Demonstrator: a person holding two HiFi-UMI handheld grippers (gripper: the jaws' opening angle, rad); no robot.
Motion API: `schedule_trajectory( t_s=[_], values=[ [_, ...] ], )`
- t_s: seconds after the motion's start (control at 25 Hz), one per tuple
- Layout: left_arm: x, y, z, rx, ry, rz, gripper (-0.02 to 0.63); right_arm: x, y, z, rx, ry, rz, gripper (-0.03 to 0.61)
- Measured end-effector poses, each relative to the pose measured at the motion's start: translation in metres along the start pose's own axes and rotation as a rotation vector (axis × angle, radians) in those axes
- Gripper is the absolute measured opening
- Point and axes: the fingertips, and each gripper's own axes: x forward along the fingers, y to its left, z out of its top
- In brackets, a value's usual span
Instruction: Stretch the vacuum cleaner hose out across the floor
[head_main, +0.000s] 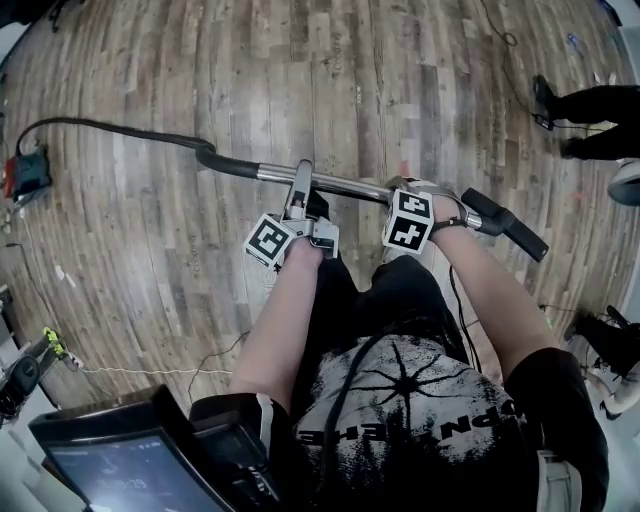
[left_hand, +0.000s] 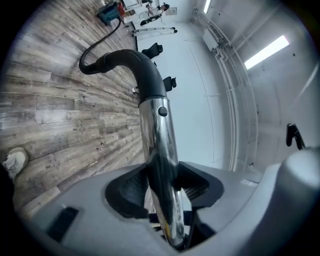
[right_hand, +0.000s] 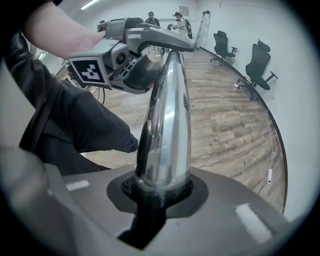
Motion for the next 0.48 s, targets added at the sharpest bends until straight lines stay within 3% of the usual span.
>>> schedule_trajectory(
  t_s=[0.12, 0.24, 0.4, 0.48],
  values=[
    [-0.002, 0.018, -0.016, 0.044, 0.079, 0.025, 0.192, 0.013, -0.007, -0.014, 0.020, 0.011, -0.014, 0.081],
    [0.000, 0.038, -0.027, 0.155, 0.192, 0.060, 0.164, 0.033, -0.023, -0.026, 0.056, 0.022, -0.037, 0.081],
    [-0.014, 0.058, -0.073, 0.440, 0.480, 0.058, 0.000, 0.064, -0.036, -0.046, 0.090, 0.034, -0.044, 0.081],
    [-0.021, 0.068, -0.097, 0.622, 0.637, 0.021, 0.000, 0.084, -0.037, -0.059, 0.079, 0.043, -0.049, 0.081]
  ],
)
